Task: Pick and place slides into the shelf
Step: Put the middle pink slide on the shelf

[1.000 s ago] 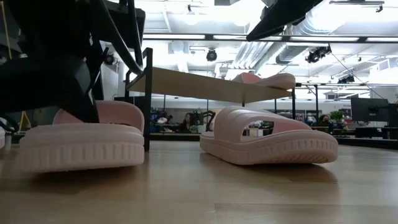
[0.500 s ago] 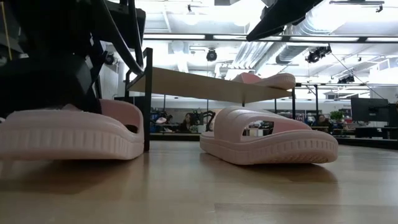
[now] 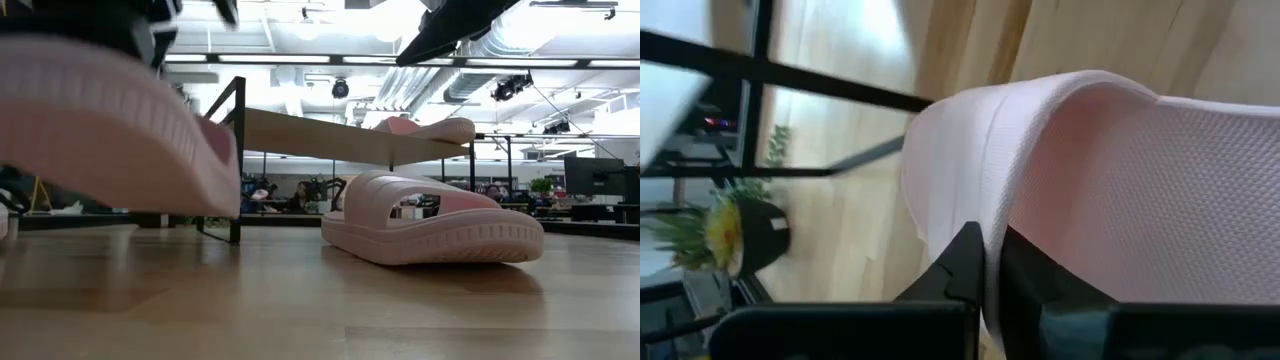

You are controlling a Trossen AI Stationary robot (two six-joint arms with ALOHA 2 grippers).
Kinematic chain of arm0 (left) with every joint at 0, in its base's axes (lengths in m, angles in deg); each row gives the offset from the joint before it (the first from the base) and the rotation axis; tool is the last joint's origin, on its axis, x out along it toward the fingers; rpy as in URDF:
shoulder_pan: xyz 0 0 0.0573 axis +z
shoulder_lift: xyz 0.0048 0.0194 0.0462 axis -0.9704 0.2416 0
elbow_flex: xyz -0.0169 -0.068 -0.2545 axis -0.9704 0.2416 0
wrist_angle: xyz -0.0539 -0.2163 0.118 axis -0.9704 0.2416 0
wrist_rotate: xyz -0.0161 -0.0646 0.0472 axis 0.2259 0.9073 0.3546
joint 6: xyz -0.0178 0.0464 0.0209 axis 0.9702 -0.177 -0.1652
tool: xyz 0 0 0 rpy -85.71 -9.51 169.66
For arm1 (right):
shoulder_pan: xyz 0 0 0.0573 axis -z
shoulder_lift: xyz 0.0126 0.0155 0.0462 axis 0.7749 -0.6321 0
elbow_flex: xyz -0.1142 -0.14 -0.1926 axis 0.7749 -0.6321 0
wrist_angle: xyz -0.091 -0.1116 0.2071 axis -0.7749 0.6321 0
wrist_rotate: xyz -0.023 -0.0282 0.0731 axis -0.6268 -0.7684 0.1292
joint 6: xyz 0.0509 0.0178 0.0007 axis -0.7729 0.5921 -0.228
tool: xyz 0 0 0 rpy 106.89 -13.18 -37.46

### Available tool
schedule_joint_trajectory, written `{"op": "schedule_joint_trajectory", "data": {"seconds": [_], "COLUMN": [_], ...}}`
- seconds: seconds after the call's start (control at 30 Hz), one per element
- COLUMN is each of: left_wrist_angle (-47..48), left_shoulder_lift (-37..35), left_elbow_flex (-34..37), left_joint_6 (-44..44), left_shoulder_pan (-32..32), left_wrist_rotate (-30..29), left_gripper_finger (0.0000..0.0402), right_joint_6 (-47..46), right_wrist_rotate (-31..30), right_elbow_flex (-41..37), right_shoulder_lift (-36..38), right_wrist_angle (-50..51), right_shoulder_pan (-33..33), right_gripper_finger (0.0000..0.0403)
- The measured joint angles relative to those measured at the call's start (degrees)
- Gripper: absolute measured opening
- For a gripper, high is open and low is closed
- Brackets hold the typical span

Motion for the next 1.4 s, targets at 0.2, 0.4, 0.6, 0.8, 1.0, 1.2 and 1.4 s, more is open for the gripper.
{"op": "schedule_joint_trajectory", "data": {"seconds": [0.2, 0.4, 0.6, 0.8, 1.0, 1.2, 1.4], "left_wrist_angle": [2.2, 2.2, 2.2, 2.2, 2.2, 2.2, 2.0], "left_shoulder_lift": [0.0, -0.1, -1.4, -5.0, -8.5, -11.0, -11.4], "left_elbow_flex": [-4.3, -6.4, -6.4, -6.4, -6.4, -6.4, -6.4], "left_joint_6": [-0.5, -3.9, -5.6, -5.9, -6.9, -8.0, -10.9], "left_shoulder_pan": [-1.1, -0.9, -0.9, -0.9, -0.9, 0.0, 2.6], "left_wrist_rotate": [-2.3, -3.9, -6.0, -8.6, -11.2, -12.5, -12.7], "left_gripper_finger": [0.0011, 0.0007, 0.0005, 0.0007, 0.0004, 0.0006, 0.0004], "right_joint_6": [0.0, 0.2, 3.3, 5.2, 7.6, 6.9, 3.4], "right_wrist_rotate": [0.0, -3.3, -9.8, -15.4, -20.9, -23.7, -26.3], "right_elbow_flex": [0.0, 0.0, 0.0, 0.0, 0.0, 2.1, 4.3], "right_shoulder_lift": [0.0, 0.0, 0.0, 0.0, 0.0, 0.0, 0.0], "right_wrist_angle": [0.0, 0.1, 0.6, 0.5, 0.5, 1.2, 1.3], "right_shoulder_pan": [0.0, -0.9, -3.9, -6.2, -8.5, -11.0, -14.1], "right_gripper_finger": [0.0177, 0.0177, 0.0177, 0.0177, 0.0177, 0.0177, 0.0177]}}
